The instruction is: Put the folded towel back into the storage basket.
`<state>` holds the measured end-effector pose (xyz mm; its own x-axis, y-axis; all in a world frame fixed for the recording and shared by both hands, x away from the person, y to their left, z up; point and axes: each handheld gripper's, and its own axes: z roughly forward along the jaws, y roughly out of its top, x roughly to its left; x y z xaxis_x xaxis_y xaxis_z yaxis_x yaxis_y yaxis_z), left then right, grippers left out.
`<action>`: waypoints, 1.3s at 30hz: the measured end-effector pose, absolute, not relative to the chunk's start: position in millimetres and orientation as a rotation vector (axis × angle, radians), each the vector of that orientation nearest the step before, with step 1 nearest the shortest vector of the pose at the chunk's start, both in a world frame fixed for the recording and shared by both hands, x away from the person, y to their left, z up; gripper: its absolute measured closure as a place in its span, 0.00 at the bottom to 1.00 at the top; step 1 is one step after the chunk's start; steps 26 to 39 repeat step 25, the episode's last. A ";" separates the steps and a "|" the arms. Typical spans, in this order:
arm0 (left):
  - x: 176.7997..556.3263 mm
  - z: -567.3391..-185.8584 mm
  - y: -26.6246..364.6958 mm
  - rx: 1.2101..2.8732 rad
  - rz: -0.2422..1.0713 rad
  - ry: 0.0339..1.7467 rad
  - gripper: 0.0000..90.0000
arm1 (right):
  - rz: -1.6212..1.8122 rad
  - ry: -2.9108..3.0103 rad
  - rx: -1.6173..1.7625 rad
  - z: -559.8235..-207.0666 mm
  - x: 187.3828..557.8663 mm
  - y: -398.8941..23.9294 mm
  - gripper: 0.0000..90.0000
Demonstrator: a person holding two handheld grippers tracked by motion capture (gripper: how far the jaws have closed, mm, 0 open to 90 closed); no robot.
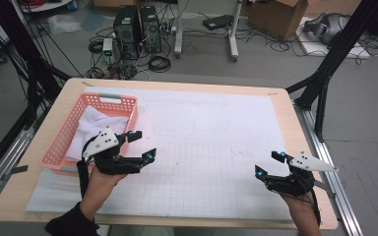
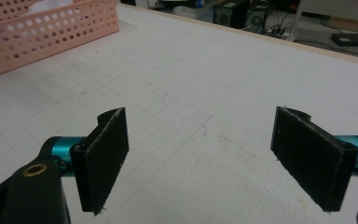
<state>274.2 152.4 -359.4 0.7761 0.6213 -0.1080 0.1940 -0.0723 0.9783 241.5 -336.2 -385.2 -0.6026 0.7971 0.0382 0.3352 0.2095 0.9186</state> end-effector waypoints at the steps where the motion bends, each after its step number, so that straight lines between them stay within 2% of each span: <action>1: 274.2 -360.3 150.9 1.638 0.398 0.659 0.24 | 1.378 2.041 1.058 -384.5 240.7 -336.1 0.20; 39: 277.9 -370.3 137.6 1.661 0.376 0.673 0.24 | 1.382 2.042 1.045 -383.7 240.0 -335.2 0.20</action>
